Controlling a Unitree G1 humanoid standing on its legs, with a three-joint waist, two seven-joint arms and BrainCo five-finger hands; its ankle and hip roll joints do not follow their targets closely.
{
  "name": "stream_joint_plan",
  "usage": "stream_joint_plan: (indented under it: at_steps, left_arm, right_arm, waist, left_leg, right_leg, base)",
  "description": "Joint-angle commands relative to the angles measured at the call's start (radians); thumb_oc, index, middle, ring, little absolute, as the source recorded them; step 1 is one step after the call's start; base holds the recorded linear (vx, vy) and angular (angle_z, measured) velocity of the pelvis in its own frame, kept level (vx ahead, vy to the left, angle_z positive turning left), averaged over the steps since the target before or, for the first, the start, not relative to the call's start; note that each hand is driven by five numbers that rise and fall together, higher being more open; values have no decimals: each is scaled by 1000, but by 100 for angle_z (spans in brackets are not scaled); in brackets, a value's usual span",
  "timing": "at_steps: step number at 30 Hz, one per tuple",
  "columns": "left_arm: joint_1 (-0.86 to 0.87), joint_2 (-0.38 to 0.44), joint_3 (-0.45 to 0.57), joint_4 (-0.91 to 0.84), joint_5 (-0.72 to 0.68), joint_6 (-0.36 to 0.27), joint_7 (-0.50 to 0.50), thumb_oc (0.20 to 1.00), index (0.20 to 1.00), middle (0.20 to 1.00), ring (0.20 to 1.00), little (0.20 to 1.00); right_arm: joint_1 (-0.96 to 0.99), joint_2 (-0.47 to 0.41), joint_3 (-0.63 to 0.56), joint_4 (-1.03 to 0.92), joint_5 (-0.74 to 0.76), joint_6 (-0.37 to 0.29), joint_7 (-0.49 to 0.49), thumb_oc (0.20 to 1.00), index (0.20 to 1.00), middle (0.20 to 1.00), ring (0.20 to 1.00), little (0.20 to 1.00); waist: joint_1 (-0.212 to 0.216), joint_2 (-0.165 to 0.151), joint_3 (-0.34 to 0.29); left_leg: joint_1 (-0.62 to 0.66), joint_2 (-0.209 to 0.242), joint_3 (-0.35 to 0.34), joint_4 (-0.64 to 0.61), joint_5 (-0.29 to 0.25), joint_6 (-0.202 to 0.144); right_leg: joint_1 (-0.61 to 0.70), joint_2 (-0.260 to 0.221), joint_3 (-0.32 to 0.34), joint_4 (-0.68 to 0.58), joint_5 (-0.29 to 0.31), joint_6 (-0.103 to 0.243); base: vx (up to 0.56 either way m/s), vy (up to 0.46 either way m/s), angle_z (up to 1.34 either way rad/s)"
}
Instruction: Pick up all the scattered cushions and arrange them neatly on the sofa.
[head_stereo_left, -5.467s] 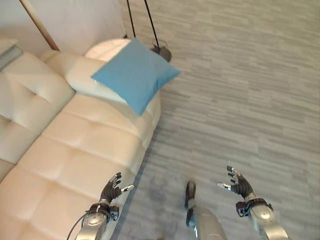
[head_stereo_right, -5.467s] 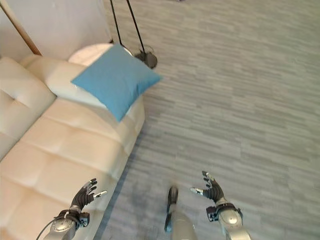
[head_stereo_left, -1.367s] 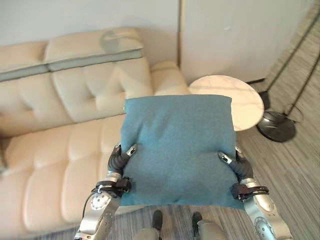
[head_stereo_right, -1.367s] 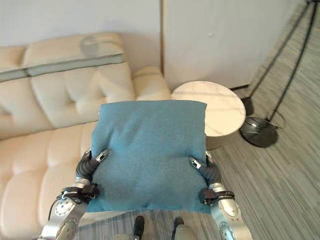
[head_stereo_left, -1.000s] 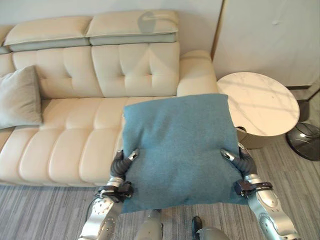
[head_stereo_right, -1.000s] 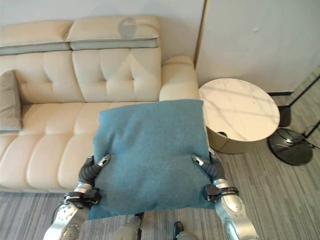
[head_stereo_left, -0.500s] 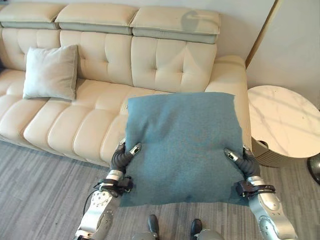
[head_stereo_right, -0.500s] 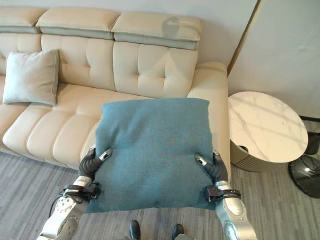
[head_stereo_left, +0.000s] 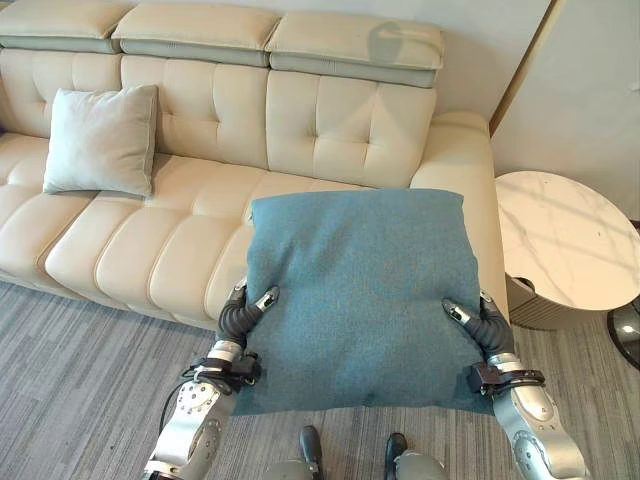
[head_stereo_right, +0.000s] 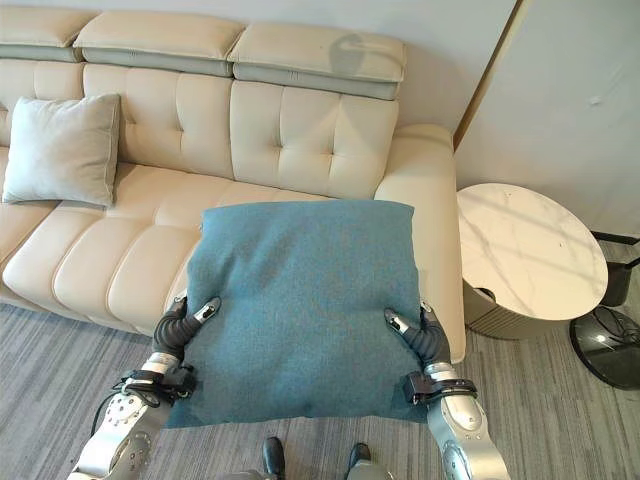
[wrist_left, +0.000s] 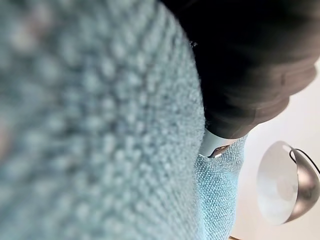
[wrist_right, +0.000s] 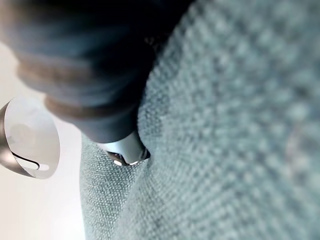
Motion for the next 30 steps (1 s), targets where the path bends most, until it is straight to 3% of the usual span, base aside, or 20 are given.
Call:
stream_joint_plan:
  at_steps: [1, 6, 8, 11, 12, 13, 14, 16, 19, 21, 23, 27, 30]
  left_arm:
    - [-40, 15, 0, -141, 36, -79, -61, 200, 200, 200, 200, 200]
    - [-45, -6, -1, -128, 42, -90, -77, 200, 200, 200, 200, 200]
    - [-42, -12, -2, -130, 46, -91, -86, 200, 200, 200, 200, 200]
    - [-38, -25, -19, -123, 42, -91, -103, 200, 200, 200, 200, 200]
    - [-38, -24, -19, -123, 42, -91, -103, 200, 200, 200, 200, 200]
    - [-34, -26, -14, -117, 37, -90, -104, 200, 200, 200, 200, 200]
    - [-38, -28, -18, -112, 36, -88, -100, 200, 200, 200, 200, 200]
    - [-44, -32, -16, -107, 38, -83, -97, 200, 200, 200, 200, 200]
    - [-49, -30, -15, -109, 41, -79, -95, 200, 200, 200, 200, 200]
    - [-54, -33, -10, -116, 46, -80, -84, 200, 200, 200, 200, 200]
    - [-58, -41, -13, -109, 52, -85, -72, 200, 200, 200, 200, 200]
    - [-51, -49, -26, -104, 56, -85, -82, 200, 200, 200, 200, 200]
    - [-49, -35, -21, -95, 62, -83, -81, 200, 200, 200, 200, 200]
  right_arm:
    - [-103, 16, 41, -95, -10, -73, 76, 200, 200, 200, 200, 200]
    - [-84, 10, 31, -100, -9, -75, 86, 200, 200, 200, 200, 200]
    - [-71, 12, 24, -104, -7, -78, 93, 200, 200, 200, 200, 200]
    - [-52, 3, 1, -89, -5, -84, 91, 200, 200, 200, 200, 200]
    - [-52, 4, 1, -89, -5, -84, 91, 200, 200, 200, 200, 200]
    - [-47, -8, -10, -85, 7, -86, 88, 200, 200, 200, 200, 200]
    - [-48, -14, -11, -81, 7, -87, 81, 200, 200, 200, 200, 200]
    - [-55, -24, -20, -72, 0, -89, 73, 200, 200, 200, 200, 200]
    - [-54, -30, -32, -69, -9, -86, 65, 200, 200, 200, 200, 200]
    - [-55, -36, -40, -53, -20, -83, 49, 200, 200, 200, 200, 200]
    - [-51, -34, -46, -44, -32, -78, 44, 200, 200, 200, 200, 200]
    - [-35, -28, -56, -41, -54, -72, 51, 200, 200, 200, 200, 200]
    - [-49, -11, -45, -34, -71, -62, 58, 200, 200, 200, 200, 200]
  waist:
    - [-5, -6, -23]
    - [-33, -8, -21]
    - [-42, -9, -29]
    - [-57, -1, -63]
    - [-59, -4, -65]
    - [-61, -12, -79]
    - [-54, -30, -76]
    - [-39, -46, -75]
    - [-25, -64, -66]
    - [-11, -64, -47]
    - [-5, -60, -42]
    - [-13, -37, -66]
    - [-12, -30, -82]
  left_leg:
    - [115, -45, -37, 28, -161, -23]
    - [195, -63, -88, 34, -202, -49]
    - [215, -62, -103, 39, -210, -56]
    - [206, 0, -77, 186, -139, -136]
    - [202, -4, -79, 185, -135, -135]
    - [158, 46, -25, 298, -80, -151]
    - [105, 50, -2, 334, -95, -129]
    - [51, 71, 22, 292, -146, -107]
    - [-9, 81, 15, 251, -156, -106]
    - [-62, 117, -27, 162, -65, -138]
    - [-71, 134, -67, 120, -24, -155]
    - [-16, 137, -61, 58, -23, -161]
    - [17, 102, -34, 49, -42, -140]
  right_leg:
    - [9, 91, -48, -252, 157, -3]
    - [-18, 97, -126, -379, 197, 11]
    - [-10, 98, -118, -377, 200, 5]
    - [72, 110, -123, -387, 212, -25]
    - [70, 107, -123, -389, 215, -24]
    - [121, 115, -120, -410, 193, -44]
    - [147, 102, -110, -420, 179, -51]
    - [173, 94, -91, -430, 162, -45]
    - [196, 78, -69, -433, 151, -40]
    - [226, 83, -30, -433, 136, -43]
    - [242, 82, -6, -434, 130, -41]
    - [271, 66, 18, -435, 125, -29]
    - [271, 29, 58, -439, 148, -3]
  base:
    - [275, 15, 11]
    - [300, -24, 49]
    - [328, -86, 47]
    - [390, -147, 48]
    - [297, -133, 38]
    - [255, -108, 24]
    - [312, -111, 7]
    - [162, -6, -26]
    - [101, 62, -50]
    - [98, 143, -60]
    - [97, 173, -62]
    - [150, 262, -70]
    - [107, 252, -27]
